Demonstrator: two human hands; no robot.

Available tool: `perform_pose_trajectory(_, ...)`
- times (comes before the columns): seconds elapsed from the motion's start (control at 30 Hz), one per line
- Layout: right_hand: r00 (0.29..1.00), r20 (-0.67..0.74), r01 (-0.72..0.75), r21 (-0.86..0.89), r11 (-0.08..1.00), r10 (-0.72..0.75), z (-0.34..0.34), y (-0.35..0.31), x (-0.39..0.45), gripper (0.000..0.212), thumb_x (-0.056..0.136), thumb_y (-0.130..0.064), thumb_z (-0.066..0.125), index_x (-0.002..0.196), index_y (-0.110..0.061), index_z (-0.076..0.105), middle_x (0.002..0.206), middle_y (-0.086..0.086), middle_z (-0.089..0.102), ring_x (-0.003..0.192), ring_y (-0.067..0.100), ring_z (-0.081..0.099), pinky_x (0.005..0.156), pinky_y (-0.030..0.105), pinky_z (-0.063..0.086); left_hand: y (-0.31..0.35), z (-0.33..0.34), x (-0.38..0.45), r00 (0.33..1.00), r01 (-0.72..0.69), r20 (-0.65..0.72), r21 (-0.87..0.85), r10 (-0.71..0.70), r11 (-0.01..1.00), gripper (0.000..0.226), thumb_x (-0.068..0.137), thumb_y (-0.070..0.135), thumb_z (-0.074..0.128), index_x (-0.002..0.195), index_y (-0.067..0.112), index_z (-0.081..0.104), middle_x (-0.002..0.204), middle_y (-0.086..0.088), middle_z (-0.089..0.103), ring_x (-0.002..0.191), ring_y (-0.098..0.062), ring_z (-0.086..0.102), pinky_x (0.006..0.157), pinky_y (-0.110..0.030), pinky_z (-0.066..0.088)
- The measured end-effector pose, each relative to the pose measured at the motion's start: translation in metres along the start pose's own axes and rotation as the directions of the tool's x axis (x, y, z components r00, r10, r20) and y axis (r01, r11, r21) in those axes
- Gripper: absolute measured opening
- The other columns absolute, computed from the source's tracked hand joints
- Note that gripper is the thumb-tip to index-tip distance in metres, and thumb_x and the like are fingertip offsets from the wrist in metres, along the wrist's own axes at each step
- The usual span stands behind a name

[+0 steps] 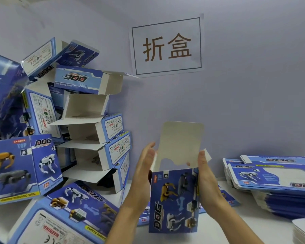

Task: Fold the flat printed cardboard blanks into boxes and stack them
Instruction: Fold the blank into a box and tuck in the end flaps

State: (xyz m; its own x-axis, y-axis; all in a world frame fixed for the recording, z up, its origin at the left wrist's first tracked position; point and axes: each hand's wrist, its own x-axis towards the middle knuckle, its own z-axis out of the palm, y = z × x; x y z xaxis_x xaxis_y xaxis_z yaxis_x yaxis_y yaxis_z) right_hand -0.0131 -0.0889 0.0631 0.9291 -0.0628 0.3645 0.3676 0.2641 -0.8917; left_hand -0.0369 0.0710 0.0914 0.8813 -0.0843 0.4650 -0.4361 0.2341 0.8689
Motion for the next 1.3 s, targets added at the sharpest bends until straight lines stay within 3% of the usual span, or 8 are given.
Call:
perform_pose_trajectory(0.17,0.99,0.124,-0.089,0.122,0.989,0.074,-0.003,-0.001,0.0,0.07,0.086,-0.072,0.032,0.095,-0.023,0.08,0.094,0.023,0.074,0.087,0.039,0.07,0.082,0.05,0.06,-0.013,0.01,0.0,0.989,-0.114,-0.07,0.226,0.133,0.967,0.083,0.07,0.08,0.057,0.141,0.044,0.032,0.126,0.015,0.061,0.117,0.003,0.057,0.078,0.0,0.044)
perform_pose_trajectory(0.27,0.984,0.171,-0.067,0.119,0.991,0.046,0.003,-0.004,-0.002,0.071,0.081,-0.069,0.042,0.104,-0.011,0.077,0.071,0.022,0.069,0.06,0.031,0.067,0.062,0.038,0.059,-0.017,0.009,0.005,0.958,-0.134,-0.216,0.24,0.188,0.961,0.064,0.072,0.077,0.055,0.12,0.034,0.053,0.105,0.019,0.067,0.107,-0.003,0.062,0.084,-0.013,0.05)
perform_pose_trajectory(0.37,0.993,0.12,-0.021,0.001,1.0,0.021,0.01,-0.005,-0.002,0.074,0.077,-0.071,0.045,0.115,-0.011,0.07,0.099,0.024,0.072,0.089,0.036,0.07,0.086,0.049,0.056,-0.016,0.004,0.006,0.937,-0.144,-0.284,0.218,0.204,0.965,0.068,0.069,0.074,0.053,0.115,0.025,0.059,0.108,0.011,0.068,0.107,-0.008,0.064,0.096,-0.031,0.051)
perform_pose_trajectory(0.57,0.996,0.084,0.0,-0.095,0.996,0.008,0.004,-0.012,0.002,0.057,0.083,-0.064,0.061,0.117,-0.019,0.065,0.111,0.009,0.073,0.104,0.028,0.07,0.101,0.054,0.049,-0.017,0.009,0.005,0.94,-0.106,-0.303,0.182,0.158,0.978,0.047,0.092,0.043,0.054,0.099,-0.003,0.056,0.072,0.008,0.068,0.068,-0.013,0.07,0.056,-0.023,0.056)
perform_pose_trajectory(0.77,0.985,0.167,-0.014,-0.095,0.995,0.03,-0.014,-0.017,0.01,0.055,0.075,-0.051,0.061,0.127,-0.035,0.059,0.123,-0.008,0.069,0.122,0.019,0.06,0.11,0.054,0.04,-0.019,0.012,0.002,0.956,-0.08,-0.274,0.091,0.102,0.993,0.035,0.098,0.036,0.057,0.101,0.001,0.06,0.092,-0.018,0.068,0.083,-0.036,0.069,0.067,-0.04,0.058)
perform_pose_trajectory(0.9,0.998,0.067,0.021,-0.071,0.997,-0.016,-0.016,-0.016,0.01,0.033,0.075,-0.037,0.061,0.107,-0.034,0.069,0.109,-0.004,0.074,0.114,0.025,0.063,0.107,0.056,0.042,-0.024,0.008,0.002,0.994,-0.064,-0.085,0.089,0.071,0.994,0.058,0.071,0.057,0.063,0.118,0.022,0.058,0.106,0.0,0.071,0.107,-0.032,0.067,0.091,-0.051,0.055)
perform_pose_trajectory(1.07,0.996,0.087,-0.033,-0.029,0.999,0.036,-0.016,-0.008,0.003,0.045,0.081,-0.037,0.07,0.123,-0.026,0.06,0.117,0.009,0.07,0.115,0.034,0.063,0.104,0.059,0.044,-0.031,0.002,0.002,1.0,0.007,0.0,0.009,-0.007,1.0,0.034,0.071,0.045,0.073,0.104,0.052,0.064,0.104,0.004,0.074,0.097,-0.019,0.072,0.076,-0.038,0.059)
perform_pose_trajectory(1.3,0.971,0.186,-0.17,0.08,0.982,0.152,-0.018,-0.004,-0.003,0.041,0.09,-0.039,0.062,0.127,-0.021,0.056,0.122,0.015,0.069,0.113,0.036,0.066,0.099,0.057,0.05,-0.024,-0.004,0.006,0.997,0.067,-0.042,0.031,-0.066,0.997,0.022,0.071,0.043,0.078,0.089,0.035,0.067,0.097,0.0,0.073,0.105,-0.032,0.068,0.094,-0.053,0.053)
